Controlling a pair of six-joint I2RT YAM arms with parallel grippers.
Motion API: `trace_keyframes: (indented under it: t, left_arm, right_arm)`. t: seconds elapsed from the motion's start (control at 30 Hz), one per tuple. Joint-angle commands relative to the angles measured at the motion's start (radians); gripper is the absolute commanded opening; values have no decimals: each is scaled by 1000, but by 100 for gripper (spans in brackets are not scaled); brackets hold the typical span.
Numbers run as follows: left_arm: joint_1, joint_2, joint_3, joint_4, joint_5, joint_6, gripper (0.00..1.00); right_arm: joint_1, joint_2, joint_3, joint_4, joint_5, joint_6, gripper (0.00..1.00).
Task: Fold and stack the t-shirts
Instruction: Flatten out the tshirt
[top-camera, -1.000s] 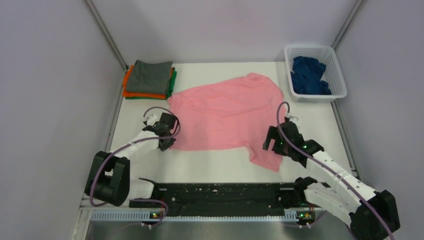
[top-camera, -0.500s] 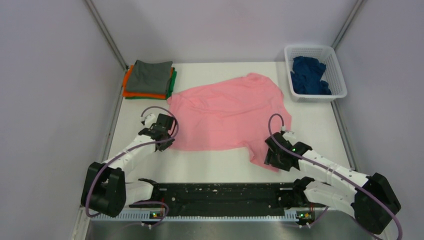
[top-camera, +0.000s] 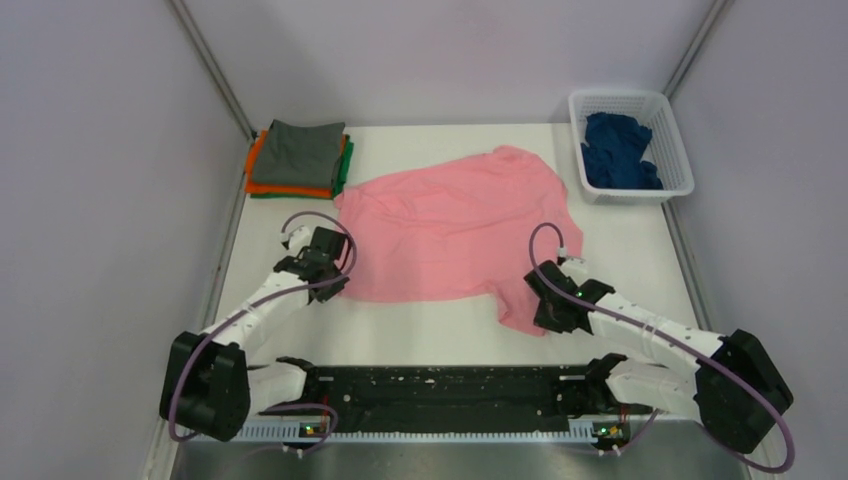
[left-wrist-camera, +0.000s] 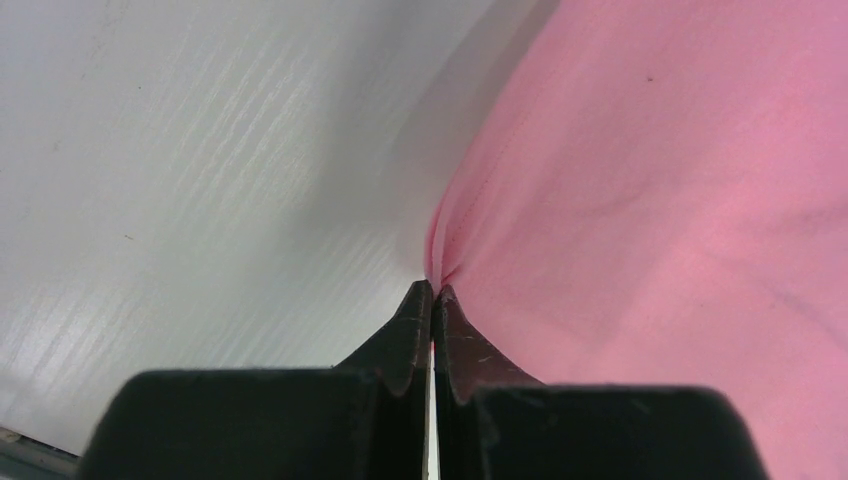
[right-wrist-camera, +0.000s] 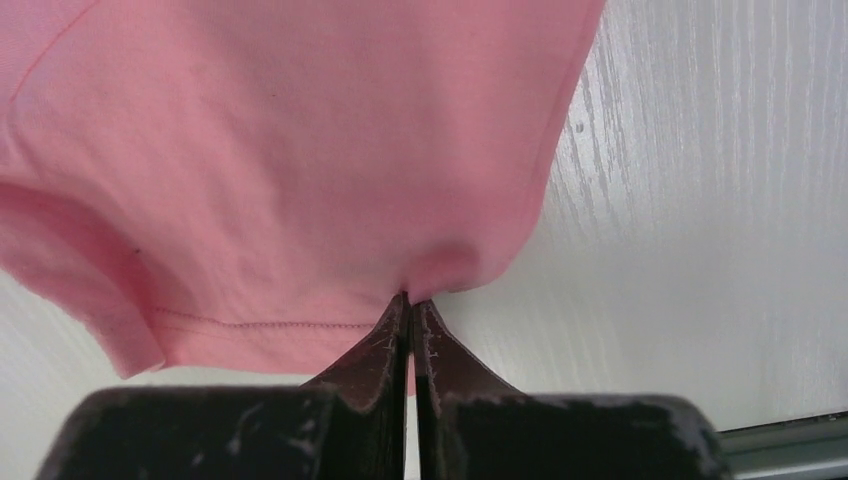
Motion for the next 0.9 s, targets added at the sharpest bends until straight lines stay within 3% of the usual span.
trace_keyframes:
  t: [0.0, 0.23, 0.43, 0.63, 0.87]
  left_arm:
    - [6, -68, 77, -12, 86, 79, 0]
    - [5, -195, 307, -79, 226, 138, 0]
    - [5, -352, 527, -85, 222, 185, 0]
    - [5, -362, 869, -201, 241, 235, 0]
    - [5, -355, 1166, -257, 351, 251, 0]
  right_arm:
    - [12, -26, 69, 54, 53, -39, 0]
    - [11, -146, 400, 34, 263, -158, 0]
    - [10, -198, 654, 18, 342, -234, 0]
    - [10, -227, 970, 27, 261, -401, 0]
    - [11, -173, 1389, -28, 34, -540, 0]
